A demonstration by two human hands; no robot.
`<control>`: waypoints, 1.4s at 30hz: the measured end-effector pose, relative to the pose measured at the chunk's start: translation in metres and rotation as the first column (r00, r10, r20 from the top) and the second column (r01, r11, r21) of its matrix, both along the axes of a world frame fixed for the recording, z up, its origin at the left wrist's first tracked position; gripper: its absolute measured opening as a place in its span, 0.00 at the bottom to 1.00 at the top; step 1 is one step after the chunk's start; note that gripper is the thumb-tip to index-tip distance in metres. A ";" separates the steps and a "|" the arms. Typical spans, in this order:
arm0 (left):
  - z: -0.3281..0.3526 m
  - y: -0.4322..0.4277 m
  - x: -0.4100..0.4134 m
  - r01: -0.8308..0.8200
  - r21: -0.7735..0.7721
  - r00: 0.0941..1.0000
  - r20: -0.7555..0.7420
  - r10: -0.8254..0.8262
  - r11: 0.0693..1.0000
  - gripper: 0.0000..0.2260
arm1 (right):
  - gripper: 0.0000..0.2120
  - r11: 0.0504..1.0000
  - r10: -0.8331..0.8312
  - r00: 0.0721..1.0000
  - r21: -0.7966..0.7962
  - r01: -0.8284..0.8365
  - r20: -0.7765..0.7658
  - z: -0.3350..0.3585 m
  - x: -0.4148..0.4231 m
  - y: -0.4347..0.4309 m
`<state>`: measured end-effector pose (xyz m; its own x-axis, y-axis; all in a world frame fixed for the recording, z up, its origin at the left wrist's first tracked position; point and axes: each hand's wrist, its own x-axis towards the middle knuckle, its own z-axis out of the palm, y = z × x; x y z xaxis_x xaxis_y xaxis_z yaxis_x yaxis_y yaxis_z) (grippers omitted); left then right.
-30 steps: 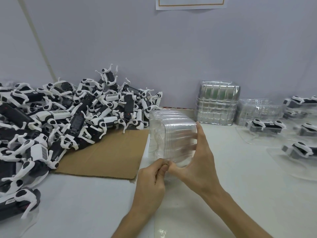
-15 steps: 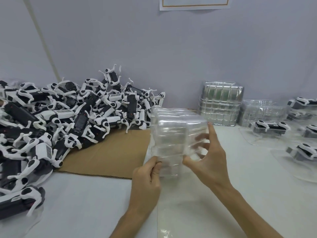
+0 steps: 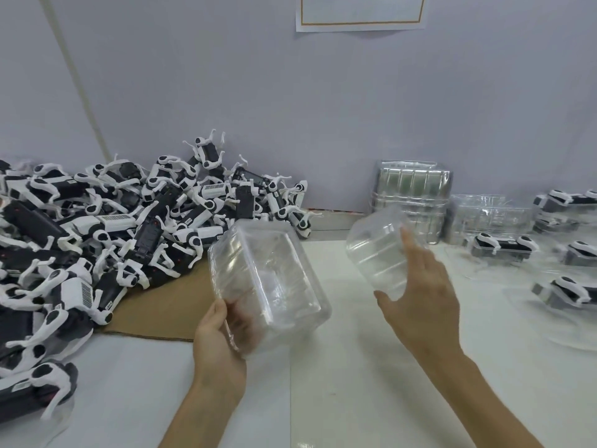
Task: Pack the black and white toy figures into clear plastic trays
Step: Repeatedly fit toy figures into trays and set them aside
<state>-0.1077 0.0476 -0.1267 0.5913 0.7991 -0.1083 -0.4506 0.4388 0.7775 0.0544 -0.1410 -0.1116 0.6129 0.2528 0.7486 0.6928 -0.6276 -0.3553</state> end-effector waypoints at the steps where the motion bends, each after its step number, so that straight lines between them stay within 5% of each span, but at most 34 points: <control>1: 0.000 0.002 -0.001 0.006 -0.039 1.000 0.015 -0.006 0.999 0.15 | 0.52 0.999 -0.005 1.000 -0.049 0.004 -0.023 -0.002 -0.002 0.001; 9: -0.004 0.010 -0.001 0.015 -0.126 0.998 0.056 -0.008 0.992 0.15 | 0.34 0.962 0.147 0.959 -0.190 -0.196 -0.241 -0.013 0.004 0.001; 14: -0.005 0.012 0.000 0.017 -0.141 0.997 0.073 -0.006 0.990 0.16 | 0.16 0.991 0.024 0.940 -0.116 -0.068 -0.342 -0.002 0.032 -0.023; 17: -0.004 0.011 0.000 0.031 -0.141 0.997 0.072 -0.021 0.990 0.18 | 0.17 0.995 0.032 0.932 -0.081 -0.065 -0.360 -0.003 0.037 -0.029; 24: -0.005 0.011 0.000 0.050 -0.157 0.997 0.058 -0.041 0.986 0.15 | 0.19 0.886 0.433 0.874 0.281 -0.368 -0.222 -0.005 0.017 -0.008; 28: -0.005 0.010 0.000 0.043 -0.152 0.999 0.036 -0.038 0.987 0.13 | 0.24 0.931 0.358 0.899 0.164 -0.326 -0.251 -0.007 0.025 -0.014; 32: -0.005 0.010 0.000 0.051 -0.160 0.999 0.023 -0.048 0.986 0.13 | 0.21 0.879 0.406 0.873 -0.146 -0.454 -0.271 -0.022 0.021 -0.005; 37: -0.003 0.010 0.000 0.057 -0.196 0.998 0.024 -0.053 0.979 0.11 | 0.11 0.864 0.242 0.934 -0.380 -0.331 -0.263 -0.030 0.030 0.019; 42: -0.002 0.007 0.000 0.067 -0.222 0.998 0.015 -0.065 0.973 0.12 | 0.18 0.772 0.048 0.965 -0.604 -0.199 -0.257 -0.016 0.071 0.045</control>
<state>-0.1080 0.0544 -0.1289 0.6433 0.7150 -0.2737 -0.4208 0.6289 0.6538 0.1258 -0.0962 -0.1272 0.6683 0.6991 0.2542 0.7333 -0.6766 -0.0671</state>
